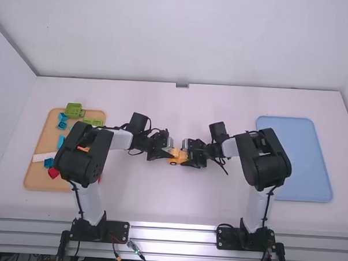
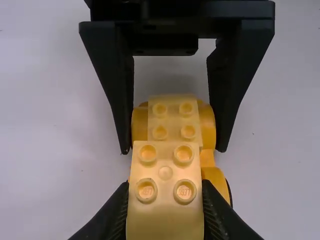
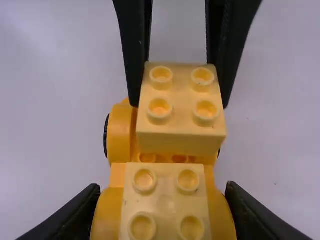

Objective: Assemble lego blocks to make yellow taxi

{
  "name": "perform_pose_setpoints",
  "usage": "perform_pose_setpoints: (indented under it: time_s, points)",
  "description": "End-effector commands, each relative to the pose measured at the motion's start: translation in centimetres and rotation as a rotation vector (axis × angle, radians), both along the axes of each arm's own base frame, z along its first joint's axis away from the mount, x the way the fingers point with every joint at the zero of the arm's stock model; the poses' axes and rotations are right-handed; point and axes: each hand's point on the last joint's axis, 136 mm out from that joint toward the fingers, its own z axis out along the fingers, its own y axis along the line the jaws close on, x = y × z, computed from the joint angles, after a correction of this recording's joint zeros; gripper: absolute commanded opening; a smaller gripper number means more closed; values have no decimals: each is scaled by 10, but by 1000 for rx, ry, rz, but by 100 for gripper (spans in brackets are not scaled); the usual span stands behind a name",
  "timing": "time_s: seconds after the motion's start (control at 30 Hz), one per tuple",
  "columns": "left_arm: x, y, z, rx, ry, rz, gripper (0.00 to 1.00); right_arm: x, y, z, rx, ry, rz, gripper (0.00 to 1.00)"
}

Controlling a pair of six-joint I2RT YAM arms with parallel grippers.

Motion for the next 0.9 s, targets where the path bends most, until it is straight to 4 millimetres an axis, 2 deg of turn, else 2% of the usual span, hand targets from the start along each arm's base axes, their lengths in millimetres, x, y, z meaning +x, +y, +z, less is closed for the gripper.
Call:
perform_pose_setpoints:
  time_s: [0.0, 0.5, 0.87]
  points:
    - [-11, -7, -12, -2, 37, -34, 2, -1, 2, -2, 2, 8, 7, 57]
    - [-18, -9, -16, 16, 65, -42, 2, 0, 2, -2, -2, 6, 4, 58]
    - [-10, -5, -24, 85, 85, 20, 2, 0, 2, -2, -2, 6, 4, 58]
